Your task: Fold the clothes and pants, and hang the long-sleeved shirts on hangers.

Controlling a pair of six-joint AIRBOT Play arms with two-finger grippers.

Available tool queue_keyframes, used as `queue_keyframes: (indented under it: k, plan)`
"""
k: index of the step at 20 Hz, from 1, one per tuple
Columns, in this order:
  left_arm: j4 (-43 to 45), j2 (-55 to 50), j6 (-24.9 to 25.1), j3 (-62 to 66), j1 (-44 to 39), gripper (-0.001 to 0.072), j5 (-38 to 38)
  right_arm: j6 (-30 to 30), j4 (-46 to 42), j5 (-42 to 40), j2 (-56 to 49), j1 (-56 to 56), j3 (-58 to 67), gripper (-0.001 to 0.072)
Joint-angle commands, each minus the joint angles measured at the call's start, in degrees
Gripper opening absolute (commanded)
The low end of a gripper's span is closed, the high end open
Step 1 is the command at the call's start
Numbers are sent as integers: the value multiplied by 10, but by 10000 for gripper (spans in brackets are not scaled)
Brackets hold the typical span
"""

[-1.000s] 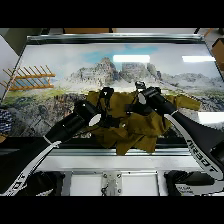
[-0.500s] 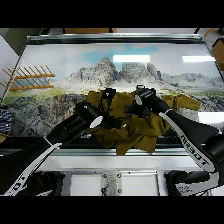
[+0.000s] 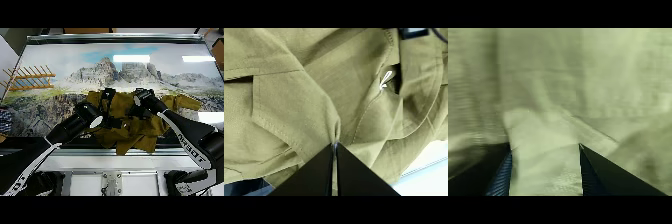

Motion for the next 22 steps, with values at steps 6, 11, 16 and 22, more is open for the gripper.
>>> queue_keyframes:
  k: [6, 11, 16, 22]
  plan:
    - [7, 12, 2, 0, 4, 12, -23, -123, -61, 57, 30, -1, 1, 88]
    - [4, 98, 17, 13, 72, 12, -21, -265, -65, 92, 157, -42, 48, 18]
    - [2, 150, 80, 176, 109, 12, -21, -308, -65, 266, 240, -95, 291, 17]
    - [0, 241, 47, 119, 97, 12, -49, -226, -56, 362, 352, -94, 284, 17]
